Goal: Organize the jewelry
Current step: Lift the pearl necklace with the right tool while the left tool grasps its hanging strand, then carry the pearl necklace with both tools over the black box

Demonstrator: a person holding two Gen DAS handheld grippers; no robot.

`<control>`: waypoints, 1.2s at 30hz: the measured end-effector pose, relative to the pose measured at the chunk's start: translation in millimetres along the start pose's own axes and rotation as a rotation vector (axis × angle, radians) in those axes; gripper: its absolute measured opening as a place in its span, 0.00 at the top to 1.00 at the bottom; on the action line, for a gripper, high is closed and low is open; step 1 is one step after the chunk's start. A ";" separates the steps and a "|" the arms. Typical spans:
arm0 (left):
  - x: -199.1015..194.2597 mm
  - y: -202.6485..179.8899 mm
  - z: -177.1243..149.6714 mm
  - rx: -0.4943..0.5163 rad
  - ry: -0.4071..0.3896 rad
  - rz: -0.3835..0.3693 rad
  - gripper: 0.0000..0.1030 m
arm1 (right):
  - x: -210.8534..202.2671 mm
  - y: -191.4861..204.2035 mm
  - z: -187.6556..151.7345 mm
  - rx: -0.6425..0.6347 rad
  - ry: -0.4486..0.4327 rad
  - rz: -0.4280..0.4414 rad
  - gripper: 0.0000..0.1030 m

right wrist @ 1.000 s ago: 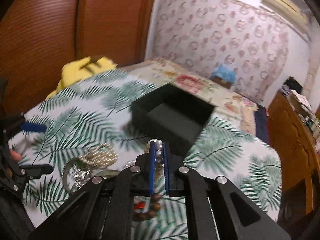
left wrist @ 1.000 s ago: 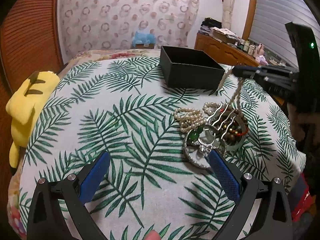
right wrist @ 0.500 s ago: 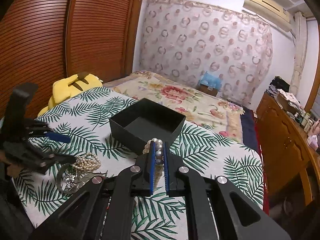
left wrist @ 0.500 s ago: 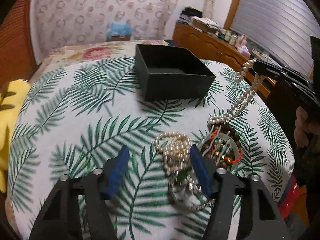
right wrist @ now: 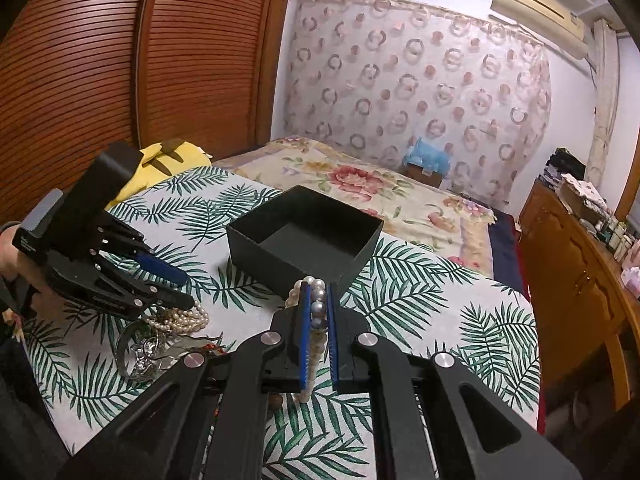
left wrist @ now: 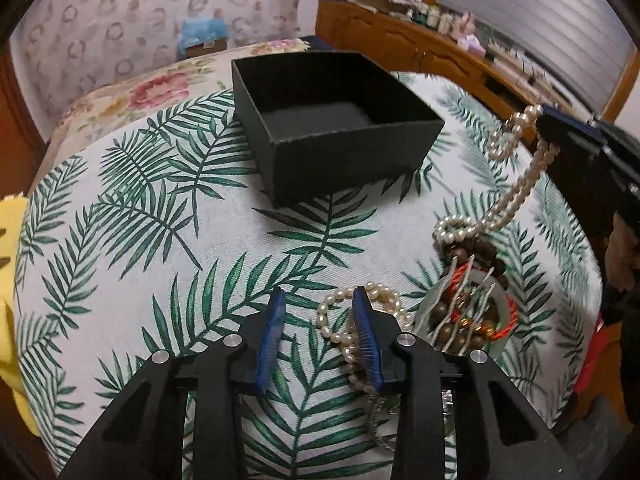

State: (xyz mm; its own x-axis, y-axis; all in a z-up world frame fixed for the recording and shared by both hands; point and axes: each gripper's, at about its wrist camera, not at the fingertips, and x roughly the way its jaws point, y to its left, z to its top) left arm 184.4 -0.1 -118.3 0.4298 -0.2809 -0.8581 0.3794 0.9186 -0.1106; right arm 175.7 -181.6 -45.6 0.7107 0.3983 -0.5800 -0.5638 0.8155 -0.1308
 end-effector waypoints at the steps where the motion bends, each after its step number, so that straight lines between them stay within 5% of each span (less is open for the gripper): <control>1: 1.5 1.5 0.7 0.010 0.006 0.005 0.68 | -0.3 -0.2 -0.4 0.005 -0.003 0.003 0.92; 10: 4.4 -11.9 2.5 0.119 0.006 0.081 0.74 | -0.7 0.7 -1.4 0.014 -0.007 0.006 0.92; 12: 4.2 -11.2 5.0 0.116 -0.002 0.076 0.96 | -0.6 0.6 -1.3 0.013 -0.005 0.006 0.92; 21: -8.6 -6.4 9.4 0.049 -0.088 0.082 0.96 | -1.1 -0.5 -1.3 0.020 -0.010 0.005 0.92; 36: -106.4 -26.3 42.0 0.014 -0.372 0.080 0.96 | -32.1 -10.3 33.4 0.035 -0.130 -0.014 0.92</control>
State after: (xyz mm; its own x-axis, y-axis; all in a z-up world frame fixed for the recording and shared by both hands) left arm 163.1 -6.1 -3.0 0.7259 -0.2923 -0.6225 0.3427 0.9385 -0.0410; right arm 172.7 -188.7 1.2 0.7685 0.4356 -0.4687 -0.5397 0.8347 -0.1091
